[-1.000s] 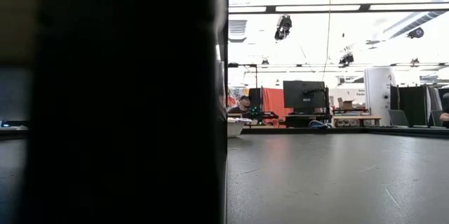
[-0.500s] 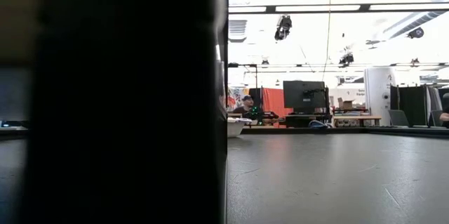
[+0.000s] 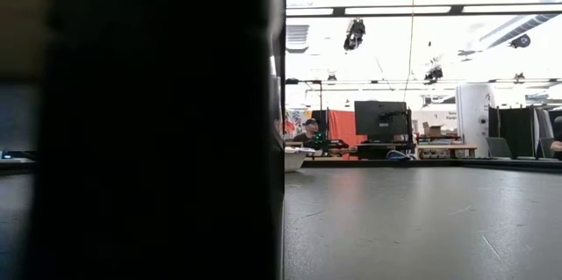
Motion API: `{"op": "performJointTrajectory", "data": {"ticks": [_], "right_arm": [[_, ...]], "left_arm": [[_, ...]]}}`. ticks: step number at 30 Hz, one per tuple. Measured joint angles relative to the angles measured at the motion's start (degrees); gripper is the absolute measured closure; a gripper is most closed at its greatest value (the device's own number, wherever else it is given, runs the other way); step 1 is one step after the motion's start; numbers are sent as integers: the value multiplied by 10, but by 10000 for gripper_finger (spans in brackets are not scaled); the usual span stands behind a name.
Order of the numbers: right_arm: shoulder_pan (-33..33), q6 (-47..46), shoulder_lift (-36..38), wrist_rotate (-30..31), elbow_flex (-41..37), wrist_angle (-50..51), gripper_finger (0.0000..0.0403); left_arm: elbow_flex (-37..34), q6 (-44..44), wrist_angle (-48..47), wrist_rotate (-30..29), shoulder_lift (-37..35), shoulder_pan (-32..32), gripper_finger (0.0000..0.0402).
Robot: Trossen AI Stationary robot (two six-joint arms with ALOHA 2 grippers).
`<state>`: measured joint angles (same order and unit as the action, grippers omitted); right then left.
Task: Place and stack bowls onto a shelf
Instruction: Stack the white patterned bowl on top of the white patterned bowl on the shelf
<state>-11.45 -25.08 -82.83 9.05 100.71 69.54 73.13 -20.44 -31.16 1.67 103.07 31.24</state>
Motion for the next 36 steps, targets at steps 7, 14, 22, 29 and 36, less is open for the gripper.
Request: {"op": "performJointTrajectory", "data": {"ticks": [7,14,22,29,36], "right_arm": [[0,0,0,0,0,0,218],[0,0,0,0,0,0,218],[0,0,0,0,0,0,218],[0,0,0,0,0,0,218],[0,14,0,3,0,-3,218]], "left_arm": [[30,1,12,10,0,2,326],[67,-29,-88,5,0,3,326],[119,-41,-187,-121,-44,40,326],[68,-43,-233,-177,-145,28,326],[-9,-19,-207,-184,-254,-19,326]]}}
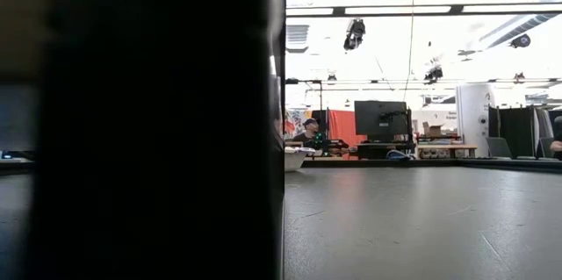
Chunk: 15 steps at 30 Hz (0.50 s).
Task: Place and stack bowls onto a shelf
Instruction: Stack the white patterned bowl on top of the white patterned bowl on the shelf
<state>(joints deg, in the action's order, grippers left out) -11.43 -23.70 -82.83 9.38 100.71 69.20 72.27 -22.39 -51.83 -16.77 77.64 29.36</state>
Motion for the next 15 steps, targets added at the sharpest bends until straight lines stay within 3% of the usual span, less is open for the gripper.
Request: {"op": "performJointTrajectory", "data": {"ticks": [6,12,15], "right_arm": [[1,97,0,7,0,-90,218],[1,7,-2,-48,0,-125,218],[1,-34,-12,-48,0,-148,218]], "left_arm": [[-58,10,73,-35,-72,-33,326],[-116,12,185,-80,-108,-35,326],[-145,45,249,-88,-112,-35,326]]}}
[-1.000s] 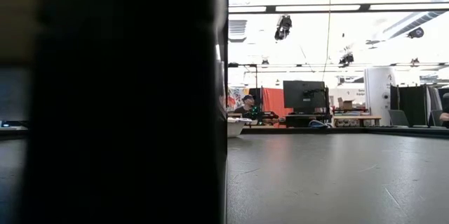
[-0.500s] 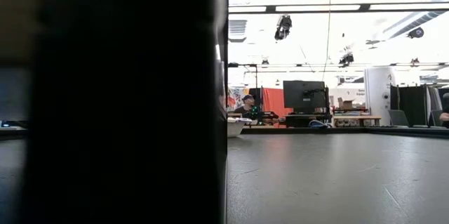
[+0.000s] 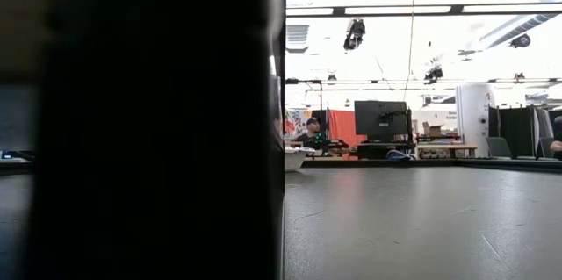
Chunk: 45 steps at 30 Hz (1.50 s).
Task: Place and stack bowls onto a shelf
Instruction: Stack the white patterned bowl on top of the white patterned bowl on the shelf
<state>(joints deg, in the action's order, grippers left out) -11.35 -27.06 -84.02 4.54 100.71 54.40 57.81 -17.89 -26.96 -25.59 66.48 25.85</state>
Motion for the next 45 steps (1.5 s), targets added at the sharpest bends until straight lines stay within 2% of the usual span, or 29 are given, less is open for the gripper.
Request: {"op": "performJointTrajectory", "data": {"ticks": [5,12,15,23,28,34,39,45], "right_arm": [[0,-6,-30,17,0,-56,218],[7,-85,-69,-38,0,-65,218],[14,-143,-70,-67,0,1,218],[-43,-379,-55,14,0,275,220],[-89,-521,-57,10,-19,334,220],[-149,-603,-46,-50,-94,336,220],[-183,-602,-23,-110,-182,313,220],[-213,-539,32,-187,-323,125,224]], "left_arm": [[-25,26,90,0,8,0,326],[-28,38,91,6,9,0,326],[-29,55,89,6,1,-1,326],[-61,72,95,1,-27,-4,326],[-94,88,131,2,-48,-5,326],[-148,89,180,15,-82,-5,326],[-182,85,229,30,-105,-4,326],[-172,70,232,41,-95,0,326]]}}
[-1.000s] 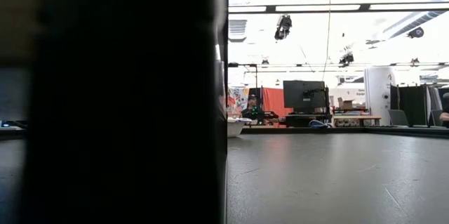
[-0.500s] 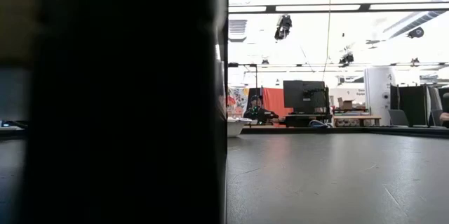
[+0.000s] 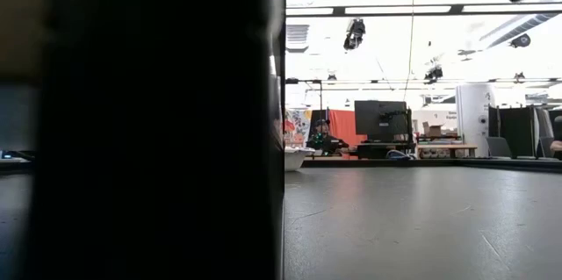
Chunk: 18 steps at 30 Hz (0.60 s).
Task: Place and stack bowls onto a shelf
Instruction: Stack the white patterned bowl on top of the white patterned bowl on the shelf
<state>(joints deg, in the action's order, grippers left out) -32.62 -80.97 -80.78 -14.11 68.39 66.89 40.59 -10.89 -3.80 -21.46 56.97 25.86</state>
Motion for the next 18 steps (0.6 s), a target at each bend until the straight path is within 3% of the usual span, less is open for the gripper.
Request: {"op": "performJointTrajectory", "data": {"ticks": [4,12,18], "right_arm": [[-14,28,28,-11,-79,-100,232],[-37,136,45,-56,-172,-110,253],[-53,207,42,-94,-213,-180,269]], "left_arm": [[15,-1,0,0,14,2,326],[45,-1,1,-1,37,2,326],[75,-1,0,-3,67,2,326]]}}
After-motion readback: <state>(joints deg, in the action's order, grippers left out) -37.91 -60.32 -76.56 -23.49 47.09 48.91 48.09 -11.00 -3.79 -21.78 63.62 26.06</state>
